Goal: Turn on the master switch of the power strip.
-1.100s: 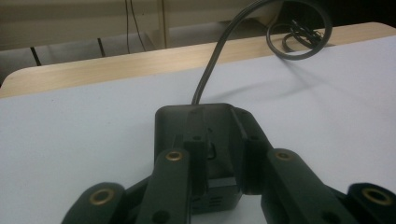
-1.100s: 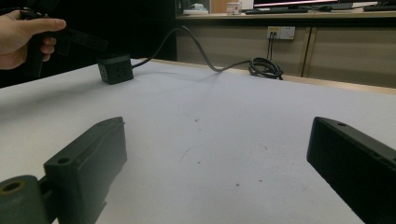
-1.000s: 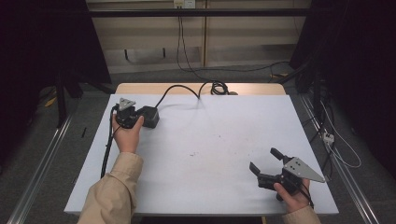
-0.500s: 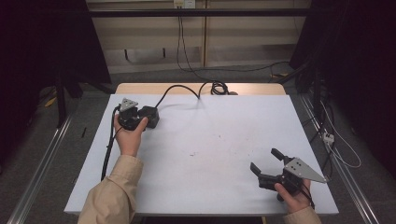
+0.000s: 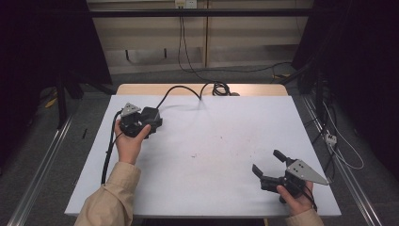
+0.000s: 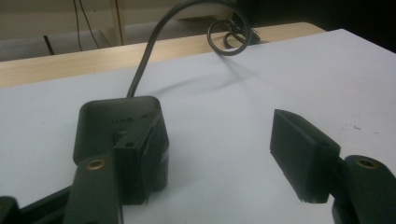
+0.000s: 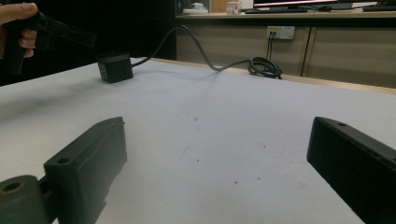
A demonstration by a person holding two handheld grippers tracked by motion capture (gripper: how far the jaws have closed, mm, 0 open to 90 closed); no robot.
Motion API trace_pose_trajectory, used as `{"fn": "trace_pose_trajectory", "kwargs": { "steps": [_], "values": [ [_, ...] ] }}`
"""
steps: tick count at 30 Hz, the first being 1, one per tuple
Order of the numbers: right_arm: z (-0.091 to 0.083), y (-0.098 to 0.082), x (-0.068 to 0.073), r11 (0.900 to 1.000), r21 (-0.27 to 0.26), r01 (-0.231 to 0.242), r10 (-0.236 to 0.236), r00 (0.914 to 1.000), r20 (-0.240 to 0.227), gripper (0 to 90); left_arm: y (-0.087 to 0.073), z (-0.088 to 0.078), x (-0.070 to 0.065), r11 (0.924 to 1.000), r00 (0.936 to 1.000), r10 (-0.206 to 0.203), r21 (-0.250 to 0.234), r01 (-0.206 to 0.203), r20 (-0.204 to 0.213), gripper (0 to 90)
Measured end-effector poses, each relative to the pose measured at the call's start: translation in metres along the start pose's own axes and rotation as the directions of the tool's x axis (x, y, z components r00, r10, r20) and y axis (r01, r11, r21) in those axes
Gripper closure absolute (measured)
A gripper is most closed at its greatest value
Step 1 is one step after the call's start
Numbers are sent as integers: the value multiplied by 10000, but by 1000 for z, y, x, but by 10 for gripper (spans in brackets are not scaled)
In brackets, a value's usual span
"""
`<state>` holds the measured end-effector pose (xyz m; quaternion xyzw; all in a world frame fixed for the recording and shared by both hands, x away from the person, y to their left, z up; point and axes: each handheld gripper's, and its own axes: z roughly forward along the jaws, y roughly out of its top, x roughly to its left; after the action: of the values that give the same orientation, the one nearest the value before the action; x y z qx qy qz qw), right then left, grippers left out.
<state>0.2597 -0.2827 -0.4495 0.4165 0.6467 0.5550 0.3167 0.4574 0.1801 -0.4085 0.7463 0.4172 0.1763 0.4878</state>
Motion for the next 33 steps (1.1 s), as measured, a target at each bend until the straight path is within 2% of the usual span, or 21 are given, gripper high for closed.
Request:
{"fn": "trace_pose_trajectory", "kwargs": {
  "steps": [4,5,12,16,22,33],
  "values": [
    [-1,0,0,10000,2,-26,26,10000,29,42,-4,-3,-2,9998,9999,64,168,-65,89,300],
    [-1,0,0,10000,-3,0,0,10000,32,42,-5,-4,-3,9995,9997,224,235,-227,130,294],
    [-3,0,0,10000,-22,-20,20,10000,78,42,-9,-12,-9,9997,9981,218,107,-225,575,272],
    [-3,0,0,10000,-18,5,-5,10000,88,42,-13,-16,-13,9987,9953,452,194,-471,852,247],
    [-3,0,1,10000,3,33,-33,10000,83,42,-19,-23,-18,9983,9905,542,156,-566,1267,203],
    [-3,0,2,10000,17,31,-31,10000,62,42,-34,-36,-21,9974,9864,654,210,-693,1507,142]
  ]
}}
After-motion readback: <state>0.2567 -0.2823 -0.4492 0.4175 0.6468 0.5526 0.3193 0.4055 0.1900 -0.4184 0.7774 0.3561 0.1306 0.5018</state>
